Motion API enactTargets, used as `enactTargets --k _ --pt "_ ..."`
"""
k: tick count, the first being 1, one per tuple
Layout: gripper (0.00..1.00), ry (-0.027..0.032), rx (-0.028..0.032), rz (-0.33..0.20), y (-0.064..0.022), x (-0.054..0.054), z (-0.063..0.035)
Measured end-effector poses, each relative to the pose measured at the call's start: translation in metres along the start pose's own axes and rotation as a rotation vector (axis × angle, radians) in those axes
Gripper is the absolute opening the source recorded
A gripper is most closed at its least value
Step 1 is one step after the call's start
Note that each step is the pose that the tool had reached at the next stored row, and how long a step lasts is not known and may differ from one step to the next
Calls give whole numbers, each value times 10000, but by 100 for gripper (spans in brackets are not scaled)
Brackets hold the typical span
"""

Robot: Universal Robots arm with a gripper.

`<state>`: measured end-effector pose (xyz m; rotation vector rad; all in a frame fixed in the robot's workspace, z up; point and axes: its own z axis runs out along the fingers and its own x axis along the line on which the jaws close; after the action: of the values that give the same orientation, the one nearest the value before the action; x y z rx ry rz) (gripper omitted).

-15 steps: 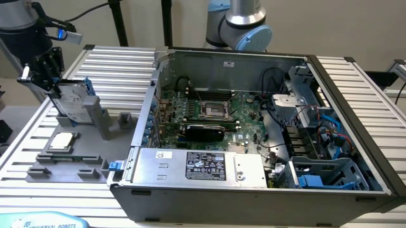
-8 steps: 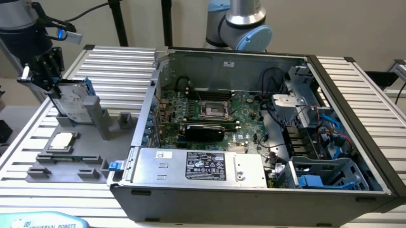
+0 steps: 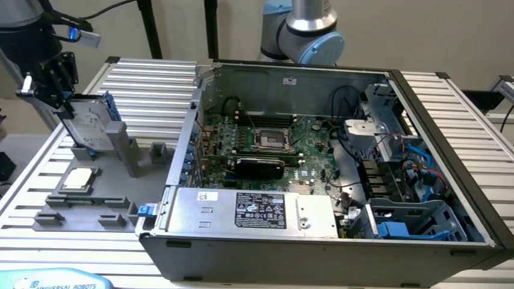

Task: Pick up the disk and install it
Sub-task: 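Pick up the disk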

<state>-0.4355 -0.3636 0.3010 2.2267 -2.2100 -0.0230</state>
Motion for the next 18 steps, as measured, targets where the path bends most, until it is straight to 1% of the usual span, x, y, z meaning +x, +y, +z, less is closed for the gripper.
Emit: enactTargets --k 8,11,15,18 --pt "33 -38 1 0 1 -2 -289" --pt "33 -46 0 -1 -5 -3 -417" --pt "33 -71 0 -1 -26 -4 -565" --pt "33 -90 0 -2 -64 -4 -684"
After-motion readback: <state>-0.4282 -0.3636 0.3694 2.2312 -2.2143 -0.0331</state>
